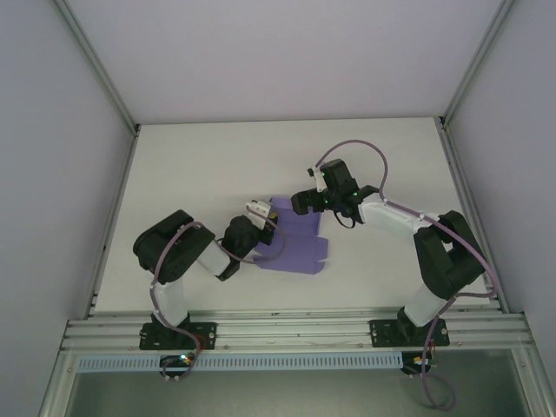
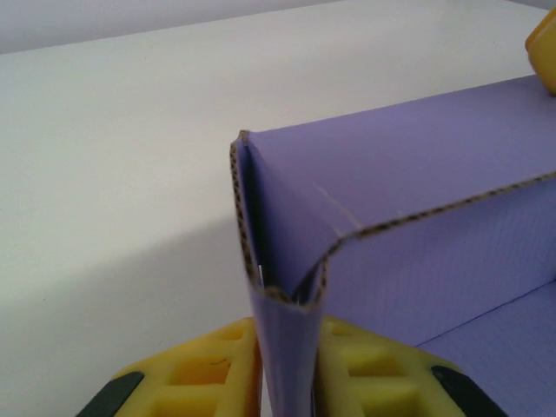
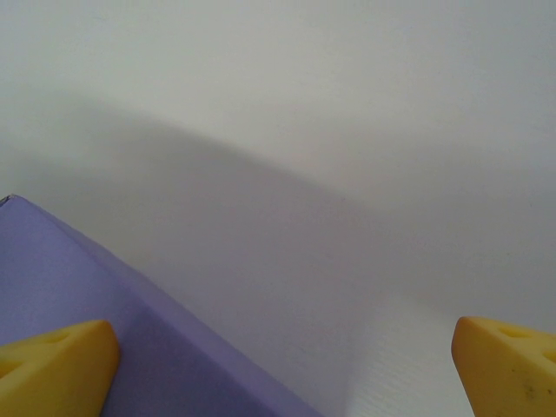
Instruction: Assemble paper box
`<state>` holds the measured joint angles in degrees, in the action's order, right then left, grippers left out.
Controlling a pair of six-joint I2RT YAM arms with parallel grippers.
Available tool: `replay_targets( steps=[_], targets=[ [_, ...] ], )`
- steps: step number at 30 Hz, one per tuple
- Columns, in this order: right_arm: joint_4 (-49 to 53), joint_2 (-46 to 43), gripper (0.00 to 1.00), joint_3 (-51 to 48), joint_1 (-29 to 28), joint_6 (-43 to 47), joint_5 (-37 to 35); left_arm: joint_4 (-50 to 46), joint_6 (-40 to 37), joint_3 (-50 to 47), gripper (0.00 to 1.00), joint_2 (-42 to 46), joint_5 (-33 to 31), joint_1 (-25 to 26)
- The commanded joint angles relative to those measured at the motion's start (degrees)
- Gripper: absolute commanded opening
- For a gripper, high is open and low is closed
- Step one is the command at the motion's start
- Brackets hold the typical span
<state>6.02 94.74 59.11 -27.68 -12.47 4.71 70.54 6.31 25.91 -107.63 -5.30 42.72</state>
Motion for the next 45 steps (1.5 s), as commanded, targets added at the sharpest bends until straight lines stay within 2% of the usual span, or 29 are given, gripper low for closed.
replay_targets(
  steps=[1, 11, 16, 19, 21, 22, 25, 27, 32, 35, 39, 43, 45],
  targets=[
    [7.5, 3.5, 1.0, -3.6, -0.3, 0.3, -2.4, 2.1, -0.7, -0.2, 0.21, -0.5, 1.8, 0.8],
    [6.2, -0.7, 1.0, -6.9, -2.9, 3.4, -2.3, 1.0, -0.4, 0.9, 0.22, 0.9, -1.9, 1.1],
    [7.7, -0.1, 1.0, -6.5, -3.7, 4.8, -2.6, -1.5, -0.9, 2.0, 0.21, 2.1, -3.8, 1.2],
    [7.6, 0.0, 1.0, -6.6, -3.8, 4.3, -3.5, -3.7, -1.0, 2.9, 0.11, 2.4, -5.3, 1.3],
    [7.8, -0.2, 1.0, -6.3, -3.8, 4.2, -3.2, -4.6, -1.0, 3.3, 0.0, 2.5, -8.4, 1.5],
    [8.2, -0.3, 1.0, -6.1, -3.9, 4.2, -3.1, -5.4, -1.0, 3.6, 0.0, 2.6, -10.6, 1.5],
    [8.4, -1.7, 1.0, -6.1, -4.0, 3.2, -2.9, -11.5, -0.9, 6.0, 0.0, 3.2, -19.6, 2.1],
    [7.9, -3.8, 1.0, -6.4, -3.9, 0.7, -4.4, -14.4, -0.8, 7.0, 0.0, 4.1, -22.1, 2.3],
    [4.0, -13.9, 1.0, -7.8, -2.8, -4.1, -9.5, -28.4, 3.4, 10.9, 0.0, 9.4, -22.2, 2.1],
    [-0.4, -21.2, 1.0, -11.0, -2.3, -3.7, -11.3, -34.5, 7.4, 12.0, 0.0, 12.9, -21.0, 1.4],
    [-7.9, -26.7, 0.99, -16.2, -2.4, -0.5, -8.9, -41.3, 10.6, 13.3, 0.0, 16.7, -19.5, 1.3],
    [-11.2, -23.6, 0.87, -15.3, -3.7, -0.5, -7.6, -50.1, 14.1, 16.6, 0.0, 19.4, -20.2, 1.5],
    [-12.9, -20.3, 0.76, -13.6, -4.6, -0.6, -10.0, -52.9, 15.5, 17.5, 0.0, 20.5, -20.5, 1.8]
  ],
)
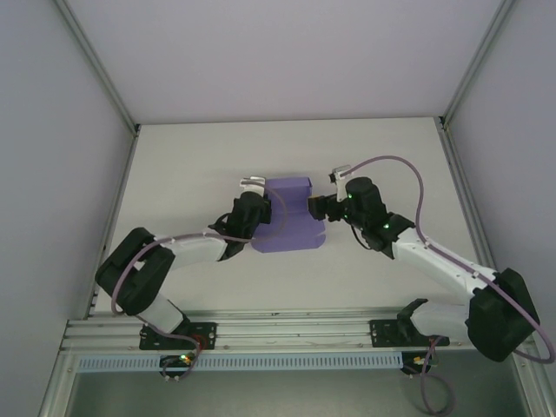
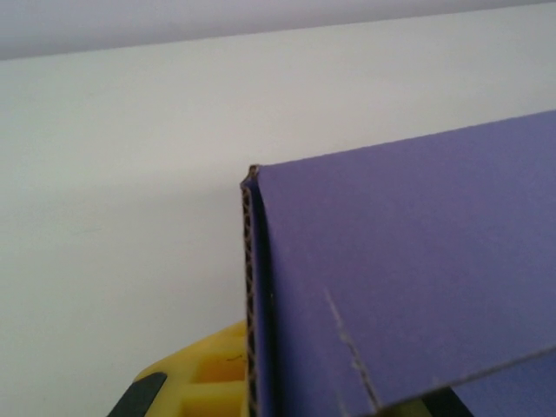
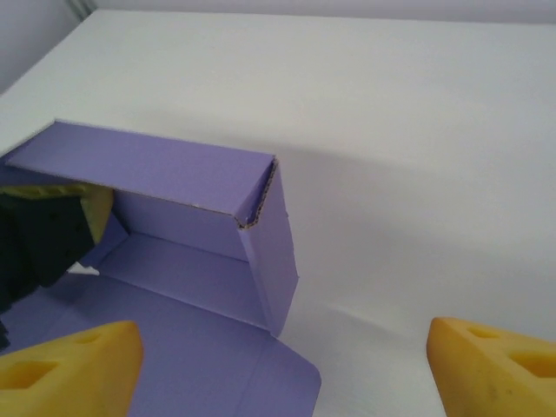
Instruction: Assemble paper box
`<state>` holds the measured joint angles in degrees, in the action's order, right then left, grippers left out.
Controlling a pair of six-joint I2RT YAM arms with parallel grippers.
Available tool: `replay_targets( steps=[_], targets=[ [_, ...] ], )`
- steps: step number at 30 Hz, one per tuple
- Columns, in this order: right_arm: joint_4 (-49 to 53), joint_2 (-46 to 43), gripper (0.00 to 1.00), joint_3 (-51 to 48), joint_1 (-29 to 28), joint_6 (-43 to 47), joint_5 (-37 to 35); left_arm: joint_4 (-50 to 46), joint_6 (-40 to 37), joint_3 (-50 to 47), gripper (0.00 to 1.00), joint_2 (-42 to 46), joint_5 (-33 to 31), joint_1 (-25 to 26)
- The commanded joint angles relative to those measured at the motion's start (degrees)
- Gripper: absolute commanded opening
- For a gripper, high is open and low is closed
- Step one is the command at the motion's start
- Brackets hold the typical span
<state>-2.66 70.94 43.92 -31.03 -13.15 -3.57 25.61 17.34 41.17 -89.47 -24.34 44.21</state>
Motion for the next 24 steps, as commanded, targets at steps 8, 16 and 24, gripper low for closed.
replay_targets(
  steps=[8, 16, 24],
  targets=[
    [-6.7, 14.5, 0.54, 8.0, -2.7, -2.0, -5.6, -12.9, 7.2, 3.8, 0.0, 4.2, -2.3, 0.6],
    [-1.0, 22.0, 0.43, 14.9, -3.8, -4.7, -9.5, -16.2, 9.2, 5.9, 0.0, 4.4, -3.2, 0.7],
    [2.3, 24.6, 0.27, 16.1, -4.7, -6.9, -11.2, -16.5, 10.0, 6.8, 0.0, 4.6, -2.5, 0.6]
  ],
)
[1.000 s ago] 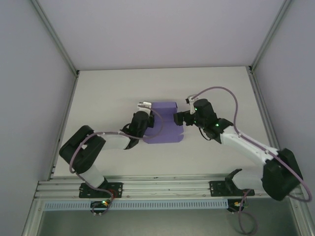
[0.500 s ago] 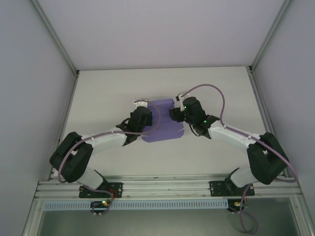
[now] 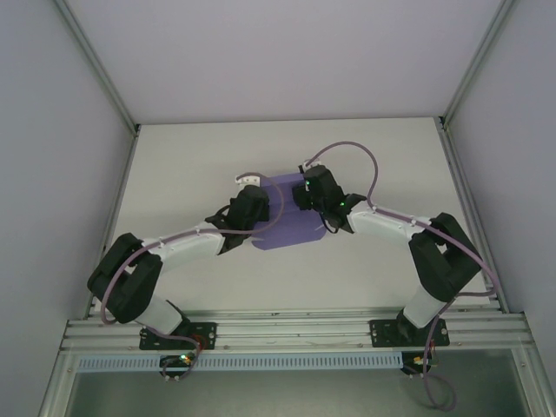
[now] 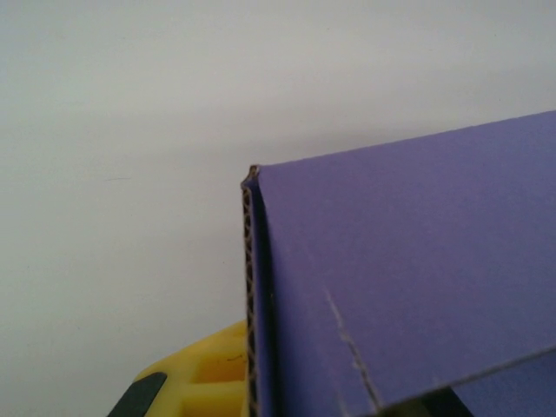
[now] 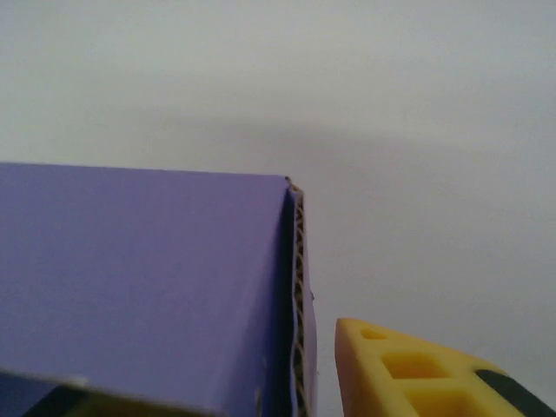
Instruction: Assemble paper box
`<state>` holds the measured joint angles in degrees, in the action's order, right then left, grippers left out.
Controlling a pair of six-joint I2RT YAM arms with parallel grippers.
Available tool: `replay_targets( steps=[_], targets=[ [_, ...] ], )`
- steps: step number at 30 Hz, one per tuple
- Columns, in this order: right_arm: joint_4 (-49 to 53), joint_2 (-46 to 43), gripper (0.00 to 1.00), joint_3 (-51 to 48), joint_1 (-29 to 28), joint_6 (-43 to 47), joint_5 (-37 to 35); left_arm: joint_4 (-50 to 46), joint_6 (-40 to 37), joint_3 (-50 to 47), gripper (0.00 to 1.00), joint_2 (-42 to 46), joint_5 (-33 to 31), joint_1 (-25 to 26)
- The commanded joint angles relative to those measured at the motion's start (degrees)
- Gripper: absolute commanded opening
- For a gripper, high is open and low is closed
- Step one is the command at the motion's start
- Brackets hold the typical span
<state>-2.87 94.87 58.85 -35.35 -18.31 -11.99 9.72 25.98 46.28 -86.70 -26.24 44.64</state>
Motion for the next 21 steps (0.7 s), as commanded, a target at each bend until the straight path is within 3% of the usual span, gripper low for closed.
replay_targets(
  steps=[1, 6, 8, 15, 21],
  targets=[
    [3.0, 0.7, 0.24, 1.6, -0.4, -1.9, -3.6, -0.5, 1.1, 1.6, 0.0, 2.0, -0.2, 0.2],
    [6.5, 0.1, 0.05, 3.3, -1.1, -3.6, -7.5, -0.8, 1.1, 2.1, 0.0, 2.4, 0.4, 0.1],
    [8.1, 0.0, 0.01, 4.2, -1.8, -4.6, -9.4, -0.9, 0.9, 2.3, 0.14, 2.7, 0.7, 0.2],
    [14.1, 0.6, 0.0, 6.9, -2.5, -8.1, -14.3, -3.4, 0.0, 2.5, 0.37, 6.5, 4.3, 0.1],
    [14.7, 0.6, 0.0, 7.6, -2.5, -8.4, -13.6, -5.4, 1.6, 0.6, 0.44, 11.3, 10.3, -1.4]
  ],
)
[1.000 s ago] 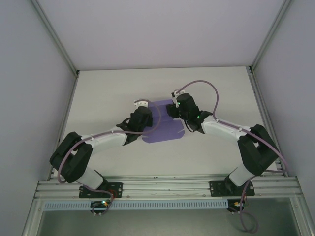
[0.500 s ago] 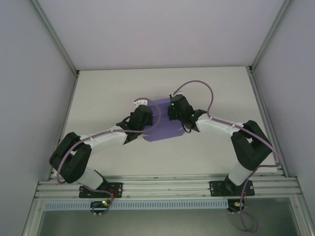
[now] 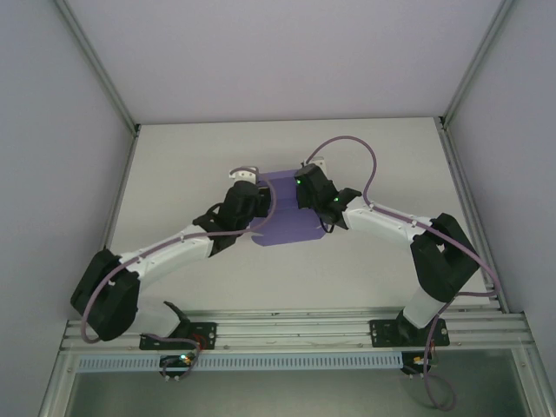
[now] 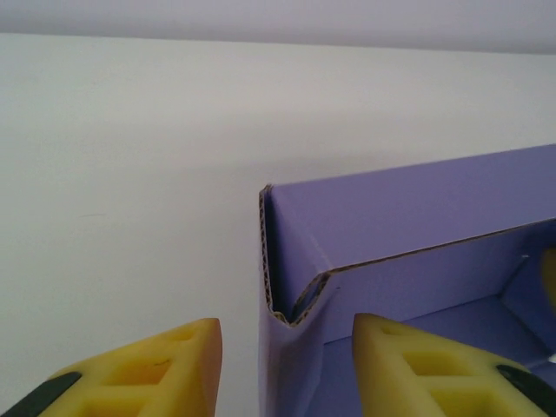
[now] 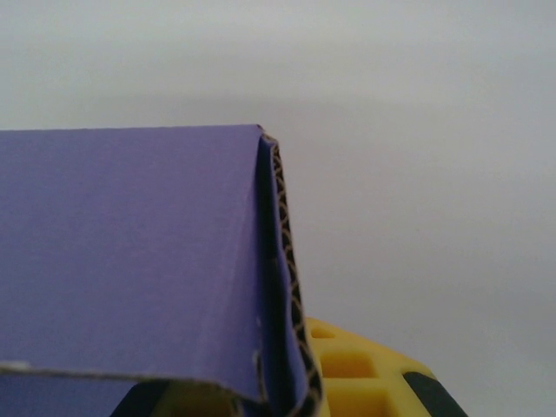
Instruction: Assemble paper box
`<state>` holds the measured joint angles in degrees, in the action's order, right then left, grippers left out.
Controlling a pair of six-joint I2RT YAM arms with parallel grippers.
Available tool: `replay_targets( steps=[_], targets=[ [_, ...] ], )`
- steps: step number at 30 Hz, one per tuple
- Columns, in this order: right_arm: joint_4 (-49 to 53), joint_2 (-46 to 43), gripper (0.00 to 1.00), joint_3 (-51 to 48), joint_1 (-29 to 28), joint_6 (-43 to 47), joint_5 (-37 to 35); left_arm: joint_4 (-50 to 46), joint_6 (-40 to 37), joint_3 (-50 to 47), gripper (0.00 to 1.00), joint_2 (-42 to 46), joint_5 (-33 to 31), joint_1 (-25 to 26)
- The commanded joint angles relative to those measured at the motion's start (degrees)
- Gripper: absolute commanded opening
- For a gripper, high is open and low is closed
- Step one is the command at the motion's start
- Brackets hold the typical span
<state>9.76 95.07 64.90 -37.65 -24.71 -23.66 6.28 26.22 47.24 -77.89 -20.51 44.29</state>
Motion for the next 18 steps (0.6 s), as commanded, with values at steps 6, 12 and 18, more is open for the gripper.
replay_targets(
  steps=[6, 12, 18],
  targets=[
    [2.3, 0.8, 0.0, 2.2, -0.1, -2.0, 0.1, 0.6, 1.5, -4.1, 0.43, 4.8, 15.5, -5.9],
    [3.3, 1.4, 0.0, 3.4, -0.1, -2.1, 1.7, 1.6, -0.1, -3.6, 0.35, 2.1, 19.3, -7.1],
    [2.2, 0.5, 0.0, 2.7, -0.1, -1.8, 3.4, 1.4, -1.2, -1.2, 0.22, -1.8, 17.7, -7.5]
  ],
)
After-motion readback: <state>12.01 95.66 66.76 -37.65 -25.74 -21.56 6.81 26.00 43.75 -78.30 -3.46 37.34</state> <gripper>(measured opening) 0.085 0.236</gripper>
